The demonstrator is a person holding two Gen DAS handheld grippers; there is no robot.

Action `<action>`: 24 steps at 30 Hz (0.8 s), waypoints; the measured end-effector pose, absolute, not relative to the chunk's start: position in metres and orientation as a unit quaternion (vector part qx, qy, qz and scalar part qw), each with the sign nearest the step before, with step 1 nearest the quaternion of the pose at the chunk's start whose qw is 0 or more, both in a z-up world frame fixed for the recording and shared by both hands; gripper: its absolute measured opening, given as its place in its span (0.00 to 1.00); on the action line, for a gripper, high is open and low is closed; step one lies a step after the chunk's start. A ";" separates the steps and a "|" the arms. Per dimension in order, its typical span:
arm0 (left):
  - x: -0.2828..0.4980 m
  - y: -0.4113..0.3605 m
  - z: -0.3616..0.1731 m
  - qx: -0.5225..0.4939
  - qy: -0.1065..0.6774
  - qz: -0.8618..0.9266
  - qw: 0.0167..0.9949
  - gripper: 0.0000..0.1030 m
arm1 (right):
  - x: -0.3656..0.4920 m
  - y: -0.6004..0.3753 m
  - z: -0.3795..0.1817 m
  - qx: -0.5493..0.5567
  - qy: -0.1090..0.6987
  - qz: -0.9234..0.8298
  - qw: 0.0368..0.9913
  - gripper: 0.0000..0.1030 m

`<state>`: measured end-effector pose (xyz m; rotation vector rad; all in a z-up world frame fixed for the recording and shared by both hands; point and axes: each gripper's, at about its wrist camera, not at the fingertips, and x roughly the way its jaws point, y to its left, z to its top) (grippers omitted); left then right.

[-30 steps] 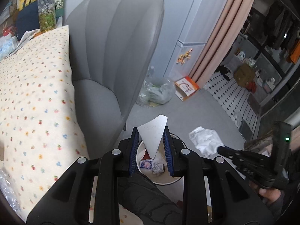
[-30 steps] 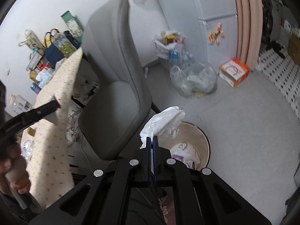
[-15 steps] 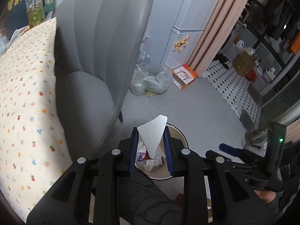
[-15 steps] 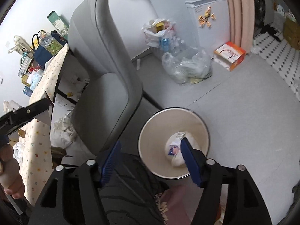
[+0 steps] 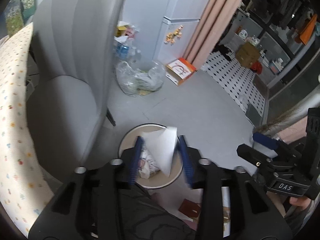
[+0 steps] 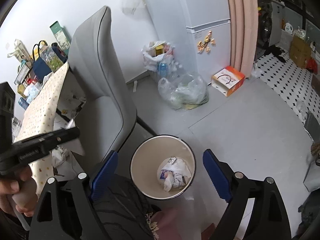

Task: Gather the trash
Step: 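Open the left tool over the bin to drop the white paper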

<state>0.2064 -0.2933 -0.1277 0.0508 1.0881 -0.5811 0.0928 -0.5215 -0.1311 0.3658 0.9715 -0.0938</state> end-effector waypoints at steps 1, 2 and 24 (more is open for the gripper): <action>0.205 -0.295 -0.126 0.028 0.505 -0.271 0.819 0.69 | 0.091 -0.525 -0.129 0.172 0.463 -0.048 0.868 0.84; 0.203 -0.296 -0.124 0.028 0.499 -0.269 0.823 0.77 | 0.089 -0.527 -0.127 0.171 0.462 -0.051 0.869 0.85; 0.179 -0.200 -0.035 -0.046 0.372 -0.181 0.909 0.94 | 0.090 -0.480 -0.078 0.123 0.386 -0.072 0.911 0.93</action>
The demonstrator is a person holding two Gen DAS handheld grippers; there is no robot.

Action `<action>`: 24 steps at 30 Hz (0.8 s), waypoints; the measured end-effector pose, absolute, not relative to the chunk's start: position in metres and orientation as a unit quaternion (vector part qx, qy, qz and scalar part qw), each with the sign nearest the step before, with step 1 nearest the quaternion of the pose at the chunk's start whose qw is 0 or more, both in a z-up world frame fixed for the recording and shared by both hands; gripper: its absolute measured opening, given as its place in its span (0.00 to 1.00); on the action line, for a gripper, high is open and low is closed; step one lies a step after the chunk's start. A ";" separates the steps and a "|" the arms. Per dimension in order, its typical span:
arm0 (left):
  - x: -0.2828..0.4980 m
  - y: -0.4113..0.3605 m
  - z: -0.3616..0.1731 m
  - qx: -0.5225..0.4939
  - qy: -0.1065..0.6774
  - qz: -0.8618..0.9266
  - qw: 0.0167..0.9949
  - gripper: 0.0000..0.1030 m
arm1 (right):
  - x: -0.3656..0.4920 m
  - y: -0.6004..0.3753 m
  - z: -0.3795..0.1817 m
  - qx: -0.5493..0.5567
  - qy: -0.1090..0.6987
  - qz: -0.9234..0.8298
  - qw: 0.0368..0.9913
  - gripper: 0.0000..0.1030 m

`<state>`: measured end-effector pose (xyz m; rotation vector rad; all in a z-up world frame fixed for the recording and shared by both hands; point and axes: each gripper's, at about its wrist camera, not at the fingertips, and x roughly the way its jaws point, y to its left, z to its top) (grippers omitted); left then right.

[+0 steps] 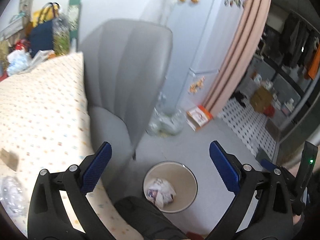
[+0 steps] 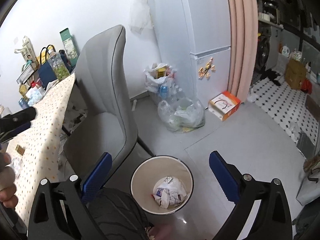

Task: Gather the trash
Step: 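Move both open tools back to the plastic wrap and cardboard box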

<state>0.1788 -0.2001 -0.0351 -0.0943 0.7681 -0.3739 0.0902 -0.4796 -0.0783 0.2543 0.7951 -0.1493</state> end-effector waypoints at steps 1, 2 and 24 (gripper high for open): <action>0.176 -0.193 -0.029 -0.051 0.364 -0.175 0.914 0.94 | 0.091 -0.477 -0.075 0.121 0.381 -0.072 0.914 0.93; 0.176 -0.190 -0.025 -0.055 0.358 -0.170 0.916 0.94 | 0.091 -0.473 -0.069 0.117 0.370 -0.064 0.919 0.93; 0.133 -0.055 -0.006 -0.076 0.312 -0.102 0.942 0.94 | 0.107 -0.359 -0.029 0.104 0.332 0.091 0.933 0.93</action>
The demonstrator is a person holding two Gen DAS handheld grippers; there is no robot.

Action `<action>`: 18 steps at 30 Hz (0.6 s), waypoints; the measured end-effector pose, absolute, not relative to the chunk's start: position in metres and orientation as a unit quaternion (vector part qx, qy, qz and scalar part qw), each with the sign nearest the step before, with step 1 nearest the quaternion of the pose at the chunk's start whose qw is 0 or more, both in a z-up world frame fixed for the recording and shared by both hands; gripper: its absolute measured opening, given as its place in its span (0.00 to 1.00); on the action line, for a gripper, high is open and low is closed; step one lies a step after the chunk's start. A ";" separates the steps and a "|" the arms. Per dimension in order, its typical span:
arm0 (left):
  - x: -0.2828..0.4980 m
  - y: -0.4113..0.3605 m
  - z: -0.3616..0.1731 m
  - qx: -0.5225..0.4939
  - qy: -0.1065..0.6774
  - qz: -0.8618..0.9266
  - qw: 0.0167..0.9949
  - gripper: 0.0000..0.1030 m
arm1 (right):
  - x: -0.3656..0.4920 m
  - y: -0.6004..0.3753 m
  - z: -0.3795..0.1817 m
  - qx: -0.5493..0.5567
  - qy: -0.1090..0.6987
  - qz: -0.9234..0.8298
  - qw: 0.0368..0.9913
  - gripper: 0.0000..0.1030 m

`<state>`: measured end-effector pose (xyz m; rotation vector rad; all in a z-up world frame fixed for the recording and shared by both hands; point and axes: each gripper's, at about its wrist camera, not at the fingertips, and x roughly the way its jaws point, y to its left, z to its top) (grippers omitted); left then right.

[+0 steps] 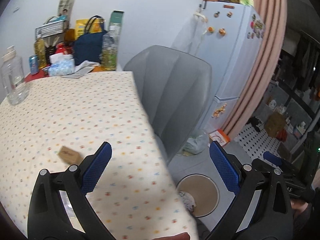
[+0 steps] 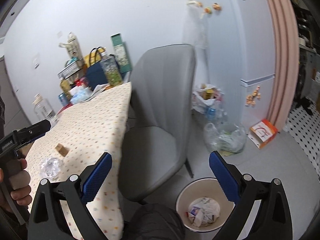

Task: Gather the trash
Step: 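Move both open tools back to the plastic wrap and cardboard box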

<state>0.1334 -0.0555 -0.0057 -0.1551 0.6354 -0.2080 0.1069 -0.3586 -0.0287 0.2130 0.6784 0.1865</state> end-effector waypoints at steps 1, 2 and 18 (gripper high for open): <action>0.132 -0.051 -0.006 -0.076 0.312 -0.097 0.942 0.94 | 0.109 -0.352 -0.029 0.102 0.332 0.096 0.933 0.93; 0.131 -0.043 -0.008 -0.080 0.314 -0.097 0.941 0.94 | 0.111 -0.345 -0.029 0.100 0.333 0.105 0.932 0.93; 0.117 0.065 -0.045 -0.137 0.364 -0.036 0.920 0.94 | 0.123 -0.242 -0.032 0.062 0.351 0.206 0.911 0.93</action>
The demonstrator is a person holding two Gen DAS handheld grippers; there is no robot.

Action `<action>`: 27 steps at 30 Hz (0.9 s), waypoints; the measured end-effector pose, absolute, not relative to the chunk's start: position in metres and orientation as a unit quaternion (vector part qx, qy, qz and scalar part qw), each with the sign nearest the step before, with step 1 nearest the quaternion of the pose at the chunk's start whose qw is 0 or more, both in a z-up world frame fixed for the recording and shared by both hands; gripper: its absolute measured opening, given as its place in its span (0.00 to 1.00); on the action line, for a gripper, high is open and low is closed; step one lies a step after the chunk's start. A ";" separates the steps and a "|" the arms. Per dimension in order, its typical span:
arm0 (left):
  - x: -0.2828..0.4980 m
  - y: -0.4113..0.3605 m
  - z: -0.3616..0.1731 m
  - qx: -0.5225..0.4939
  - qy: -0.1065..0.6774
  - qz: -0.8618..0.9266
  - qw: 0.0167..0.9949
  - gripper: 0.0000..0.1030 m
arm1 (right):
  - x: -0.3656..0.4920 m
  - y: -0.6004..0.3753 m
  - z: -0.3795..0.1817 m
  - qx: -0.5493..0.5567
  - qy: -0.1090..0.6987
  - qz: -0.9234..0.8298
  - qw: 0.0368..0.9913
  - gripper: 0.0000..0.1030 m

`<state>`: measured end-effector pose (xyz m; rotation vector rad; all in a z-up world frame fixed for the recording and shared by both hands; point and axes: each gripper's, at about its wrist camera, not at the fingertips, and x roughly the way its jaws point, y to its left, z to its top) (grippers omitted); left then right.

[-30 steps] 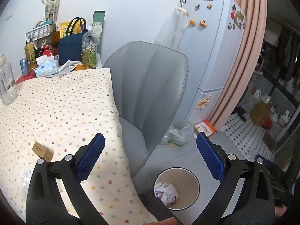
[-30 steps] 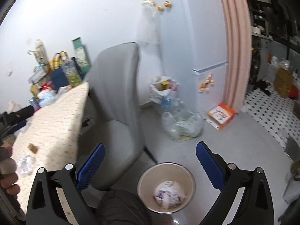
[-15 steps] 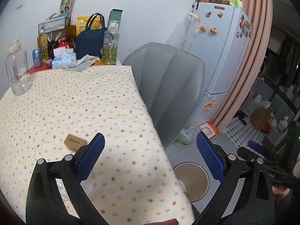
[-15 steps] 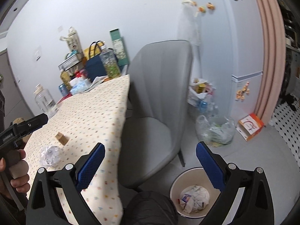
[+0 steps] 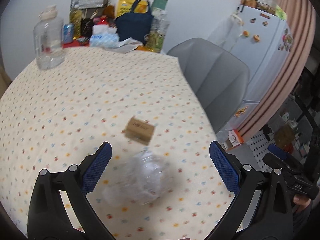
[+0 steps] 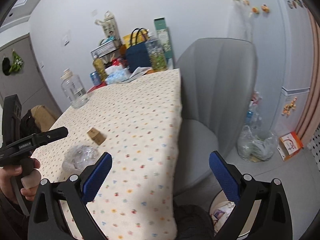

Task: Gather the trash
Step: 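Move both open tools back to the plastic wrap and cardboard box, then grasp the clear plastic wrap with the left tool while the right tool grasps the cardboard box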

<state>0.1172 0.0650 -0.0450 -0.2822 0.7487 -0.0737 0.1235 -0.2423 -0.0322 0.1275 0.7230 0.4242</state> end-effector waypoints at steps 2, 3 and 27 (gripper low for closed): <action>0.116 0.075 -0.052 -0.144 0.374 -0.028 0.916 0.93 | 0.124 -0.231 -0.033 0.056 0.353 0.214 0.909 0.93; 0.115 0.079 -0.056 -0.147 0.378 -0.024 0.914 0.93 | 0.124 -0.227 -0.034 0.054 0.353 0.217 0.908 0.93; 0.125 0.092 -0.110 -0.207 0.444 -0.063 0.869 0.46 | 0.129 -0.208 -0.056 0.069 0.385 0.240 0.889 0.93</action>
